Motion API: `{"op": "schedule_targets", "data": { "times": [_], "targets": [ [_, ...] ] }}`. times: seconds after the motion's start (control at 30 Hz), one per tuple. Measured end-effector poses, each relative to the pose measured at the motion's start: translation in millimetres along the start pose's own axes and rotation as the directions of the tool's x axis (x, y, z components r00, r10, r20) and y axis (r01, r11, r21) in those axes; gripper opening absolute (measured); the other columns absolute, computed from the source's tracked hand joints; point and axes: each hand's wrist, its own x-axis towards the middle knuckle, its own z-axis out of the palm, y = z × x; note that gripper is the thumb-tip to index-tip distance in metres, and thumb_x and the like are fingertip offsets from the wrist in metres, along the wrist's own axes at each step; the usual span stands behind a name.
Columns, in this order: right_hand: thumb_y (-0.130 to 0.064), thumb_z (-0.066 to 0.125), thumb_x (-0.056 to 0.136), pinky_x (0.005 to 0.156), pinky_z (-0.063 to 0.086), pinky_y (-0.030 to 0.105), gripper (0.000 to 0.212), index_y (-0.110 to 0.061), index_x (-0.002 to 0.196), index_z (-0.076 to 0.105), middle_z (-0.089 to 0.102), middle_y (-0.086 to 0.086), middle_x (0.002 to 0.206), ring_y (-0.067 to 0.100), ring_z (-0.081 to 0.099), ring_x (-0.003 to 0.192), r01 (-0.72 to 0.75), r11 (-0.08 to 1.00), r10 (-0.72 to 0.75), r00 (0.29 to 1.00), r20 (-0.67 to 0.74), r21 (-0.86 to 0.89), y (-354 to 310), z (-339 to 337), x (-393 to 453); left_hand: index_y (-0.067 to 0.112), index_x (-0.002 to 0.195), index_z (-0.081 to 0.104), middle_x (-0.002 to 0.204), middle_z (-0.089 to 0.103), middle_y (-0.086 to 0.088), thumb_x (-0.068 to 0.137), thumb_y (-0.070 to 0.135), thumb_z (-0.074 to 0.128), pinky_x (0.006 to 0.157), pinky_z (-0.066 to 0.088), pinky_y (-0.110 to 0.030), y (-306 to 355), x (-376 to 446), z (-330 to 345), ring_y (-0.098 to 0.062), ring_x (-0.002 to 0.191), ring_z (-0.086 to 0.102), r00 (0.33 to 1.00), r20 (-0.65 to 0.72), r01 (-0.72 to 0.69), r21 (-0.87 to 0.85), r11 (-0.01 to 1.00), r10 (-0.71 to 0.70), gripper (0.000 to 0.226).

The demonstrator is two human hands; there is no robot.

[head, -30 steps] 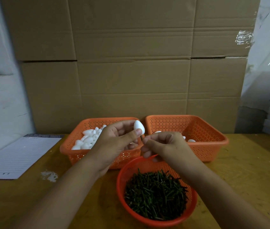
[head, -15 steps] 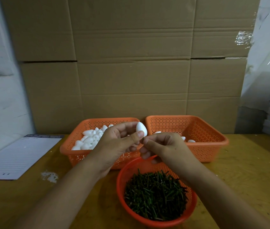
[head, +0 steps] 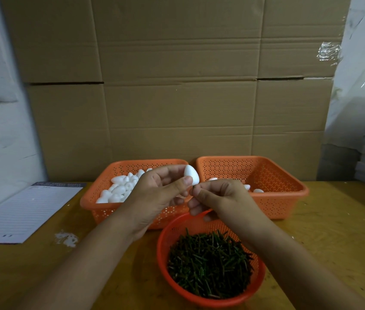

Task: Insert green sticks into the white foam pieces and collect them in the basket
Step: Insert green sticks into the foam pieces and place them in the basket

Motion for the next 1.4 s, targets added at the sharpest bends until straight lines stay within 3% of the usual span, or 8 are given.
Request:
{"op": "schedule_targets", "data": {
  "times": [0.47,0.63,0.8,1.0,1.1,1.17,1.23,1.4],
  "targets": [
    [-0.018,0.058,0.099,0.057,0.052,0.018,0.018,-0.009,0.093,0.073,0.076,0.006,0.084,0.013,0.072,0.072,-0.040,0.997,0.040,0.999,-0.001,0.069,3,1,1,0.013,0.121,0.068,0.106,0.075,-0.009,0.078,0.032,0.074,0.079,0.057,-0.030,0,1,0,-0.011,0.082,0.066,0.999,-0.029,-0.016,0.001,1.000,0.016,0.047],
    [-0.020,0.060,0.097,0.054,0.050,0.021,0.016,-0.008,0.096,0.070,0.074,0.007,0.078,0.013,0.068,0.066,-0.151,0.949,0.187,0.976,-0.110,0.277,0,-14,7,0.029,0.110,0.069,0.097,0.077,0.002,0.093,0.033,0.066,0.074,0.054,-0.024,0,14,-26,-0.007,0.084,0.069,0.965,-0.245,-0.055,0.155,0.986,0.093,0.018],
    [-0.021,0.056,0.098,0.047,0.048,0.020,0.018,-0.007,0.101,0.067,0.071,0.004,0.071,0.011,0.067,0.058,-0.233,0.879,0.343,0.914,-0.214,0.416,10,-33,13,0.027,0.103,0.068,0.098,0.067,0.013,0.099,0.020,0.058,0.074,0.042,-0.014,-14,20,-66,0.002,0.087,0.060,0.893,-0.344,0.056,0.725,0.686,0.290,0.014],
    [-0.019,0.051,0.096,0.051,0.049,0.023,0.017,-0.011,0.097,0.067,0.073,0.001,0.071,0.010,0.065,0.056,-0.158,0.873,0.318,0.901,-0.293,0.461,22,-42,16,0.026,0.103,0.070,0.104,0.070,0.001,0.102,0.049,0.037,0.080,0.050,-0.033,-28,13,-78,-0.017,0.091,0.061,0.942,-0.335,0.321,0.897,0.303,-0.004,0.040],
    [-0.018,0.050,0.096,0.049,0.049,0.024,0.023,-0.008,0.116,0.058,0.074,0.002,0.073,0.011,0.065,0.056,-0.112,0.863,0.293,0.905,-0.308,0.493,23,-44,18,0.031,0.133,0.061,0.137,0.061,-0.005,0.102,0.060,0.020,0.101,0.045,-0.041,-30,15,-76,-0.025,0.118,0.058,0.932,-0.338,0.360,0.908,0.215,-0.133,0.059],
    [-0.019,0.050,0.097,0.050,0.049,0.025,0.024,-0.011,0.119,0.058,0.073,0.003,0.073,0.012,0.065,0.056,-0.113,0.868,0.287,0.909,-0.302,0.483,24,-43,19,0.034,0.151,0.040,0.159,0.039,-0.003,0.101,0.063,0.013,0.114,0.034,-0.045,-33,16,-76,-0.027,0.139,0.044,0.931,-0.305,0.340,0.924,0.177,-0.199,0.064],
    [-0.019,0.050,0.098,0.051,0.048,0.025,0.021,-0.014,0.115,0.060,0.072,0.002,0.072,0.012,0.064,0.058,-0.130,0.878,0.284,0.917,-0.282,0.460,24,-41,19,0.032,0.151,0.041,0.162,0.033,-0.001,0.100,0.064,0.010,0.117,0.030,-0.046,-34,17,-77,-0.026,0.144,0.038,0.935,-0.284,0.321,0.932,0.167,-0.211,0.068],
    [-0.016,0.048,0.100,0.057,0.051,0.025,0.023,-0.013,0.116,0.064,0.074,0.005,0.079,0.014,0.068,0.067,-0.225,0.943,0.260,0.958,-0.122,0.245,19,-35,13,0.032,0.129,0.065,0.143,0.056,-0.002,0.095,0.072,0.006,0.110,0.037,-0.045,-34,16,-77,-0.027,0.129,0.051,0.917,-0.312,0.346,0.932,0.106,-0.249,0.080]
  ]
}}
